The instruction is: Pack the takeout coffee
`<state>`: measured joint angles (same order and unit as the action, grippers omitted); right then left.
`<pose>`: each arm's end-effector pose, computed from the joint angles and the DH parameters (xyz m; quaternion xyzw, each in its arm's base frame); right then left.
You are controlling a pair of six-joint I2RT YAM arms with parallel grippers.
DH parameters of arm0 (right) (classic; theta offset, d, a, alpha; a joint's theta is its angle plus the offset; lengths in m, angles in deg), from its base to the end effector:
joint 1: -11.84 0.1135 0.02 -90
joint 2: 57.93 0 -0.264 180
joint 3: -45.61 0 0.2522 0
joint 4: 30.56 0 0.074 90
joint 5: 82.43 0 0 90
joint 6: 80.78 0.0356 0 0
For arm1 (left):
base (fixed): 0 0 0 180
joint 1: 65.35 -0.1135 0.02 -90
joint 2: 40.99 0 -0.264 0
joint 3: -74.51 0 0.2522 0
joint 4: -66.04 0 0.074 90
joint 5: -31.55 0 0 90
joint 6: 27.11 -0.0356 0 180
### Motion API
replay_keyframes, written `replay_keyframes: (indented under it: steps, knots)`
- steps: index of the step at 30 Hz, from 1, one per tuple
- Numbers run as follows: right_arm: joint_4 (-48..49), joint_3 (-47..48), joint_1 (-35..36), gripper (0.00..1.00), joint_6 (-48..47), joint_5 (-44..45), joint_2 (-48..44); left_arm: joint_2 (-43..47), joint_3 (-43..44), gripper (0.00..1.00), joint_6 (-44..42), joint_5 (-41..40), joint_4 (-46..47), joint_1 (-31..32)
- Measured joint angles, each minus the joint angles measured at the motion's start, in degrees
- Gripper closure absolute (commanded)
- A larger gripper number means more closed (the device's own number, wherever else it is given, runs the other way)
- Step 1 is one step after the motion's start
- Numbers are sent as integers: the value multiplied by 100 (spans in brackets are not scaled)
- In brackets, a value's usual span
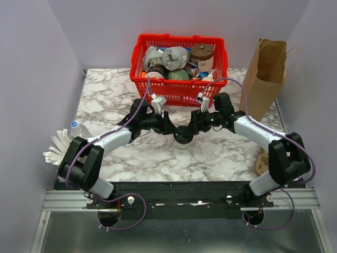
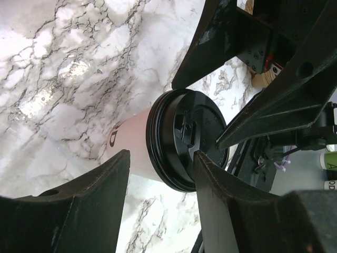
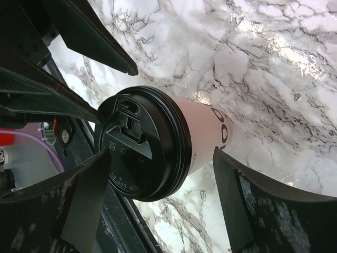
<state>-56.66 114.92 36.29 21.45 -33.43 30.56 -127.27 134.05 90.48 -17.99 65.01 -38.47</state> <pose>0.2837 0.1546 0.2229 -0.2247 0.8471 0.4195 0.2363 0.2728 -0.1642 0.2164 0.1737 0.8044 -0.4851 0.2956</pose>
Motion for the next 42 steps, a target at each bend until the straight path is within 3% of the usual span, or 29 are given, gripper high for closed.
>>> replay_keyframes:
  steps: [9, 22, 28, 42]
  knots:
    - [57, 94, 0, 25, 44, 4, 155, -20, 39, 39, -4, 2, -4, 0]
    - [94, 428, 0, 46, 125, -2, 468, -221, 74, 41, 9, 7, -2, -4]
    - [166, 428, 0, 48, 133, -46, 505, -321, 105, 45, 142, 59, 125, -57]
    - [422, 428, -2, 48, 243, -280, 697, -796, -146, 48, 1320, 516, 1320, -468]
